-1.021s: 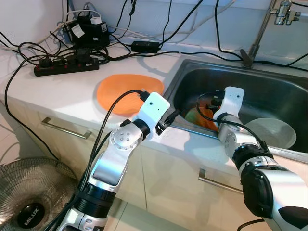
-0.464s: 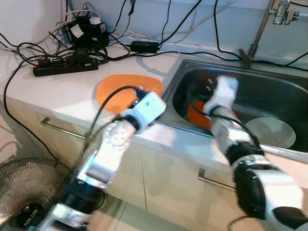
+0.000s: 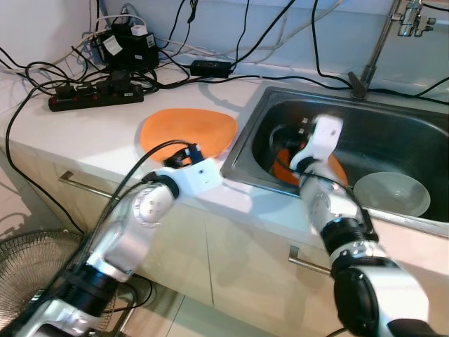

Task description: Kitchen organization

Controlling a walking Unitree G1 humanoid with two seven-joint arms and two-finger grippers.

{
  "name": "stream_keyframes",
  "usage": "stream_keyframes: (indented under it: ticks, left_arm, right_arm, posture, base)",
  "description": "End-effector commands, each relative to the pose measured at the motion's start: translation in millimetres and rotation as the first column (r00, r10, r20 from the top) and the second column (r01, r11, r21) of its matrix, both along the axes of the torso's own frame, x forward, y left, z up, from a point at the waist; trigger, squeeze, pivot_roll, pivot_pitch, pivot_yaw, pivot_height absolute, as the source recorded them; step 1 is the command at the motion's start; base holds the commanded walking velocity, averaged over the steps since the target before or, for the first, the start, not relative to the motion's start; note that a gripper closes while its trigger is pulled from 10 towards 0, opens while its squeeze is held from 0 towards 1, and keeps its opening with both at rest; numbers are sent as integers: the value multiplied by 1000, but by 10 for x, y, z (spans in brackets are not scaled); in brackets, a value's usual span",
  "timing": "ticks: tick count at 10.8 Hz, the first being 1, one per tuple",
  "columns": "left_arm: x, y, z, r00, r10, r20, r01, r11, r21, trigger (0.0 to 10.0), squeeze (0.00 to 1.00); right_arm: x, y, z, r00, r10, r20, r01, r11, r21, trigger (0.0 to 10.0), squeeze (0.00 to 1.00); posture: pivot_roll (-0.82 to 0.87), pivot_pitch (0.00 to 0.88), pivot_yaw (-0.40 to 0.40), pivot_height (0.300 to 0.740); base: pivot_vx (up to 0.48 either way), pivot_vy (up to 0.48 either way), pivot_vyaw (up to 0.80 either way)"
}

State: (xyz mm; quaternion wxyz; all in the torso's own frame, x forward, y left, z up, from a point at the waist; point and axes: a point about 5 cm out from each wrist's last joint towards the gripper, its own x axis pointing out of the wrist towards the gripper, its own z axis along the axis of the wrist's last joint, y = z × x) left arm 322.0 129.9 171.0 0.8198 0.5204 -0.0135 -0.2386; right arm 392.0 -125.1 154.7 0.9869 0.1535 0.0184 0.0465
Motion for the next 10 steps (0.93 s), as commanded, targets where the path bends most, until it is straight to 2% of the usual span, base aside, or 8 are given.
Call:
stream_keyframes:
  ticks: [1, 2, 7, 10]
  left_arm:
    - [-24, 14, -45, 999, -12, -30, 13, 999, 42, 10000, 0]
    - [-17, 67, -79, 999, -9, -33, 12, 994, 108, 10000, 0]
    - [128, 89, -115, 1000, 0, -30, 7, 974, 227, 10000, 0]
    - [325, 90, -92, 1000, 3, -24, 4, 956, 294, 10000, 0]
  right_arm:
    - [-5, 9, 24, 1000, 7, 7, -7, 1000, 8, 10000, 0]
    - [-10, 24, 44, 1000, 13, 8, -13, 1000, 12, 10000, 0]
    - [-46, 17, 59, 1000, 14, 4, -14, 1000, 19, 10000, 0]
    - [-72, 11, 59, 1000, 11, 2, -11, 1000, 21, 10000, 0]
  posture:
    - [239, 12, 25, 740]
    - [239, 11, 24, 740]
    - [221, 13, 35, 740]
    - [206, 10, 45, 740]
  base:
    - [0, 0, 0]
    - [0, 0, 0]
    - [0, 0, 0]
    - [0, 0, 0]
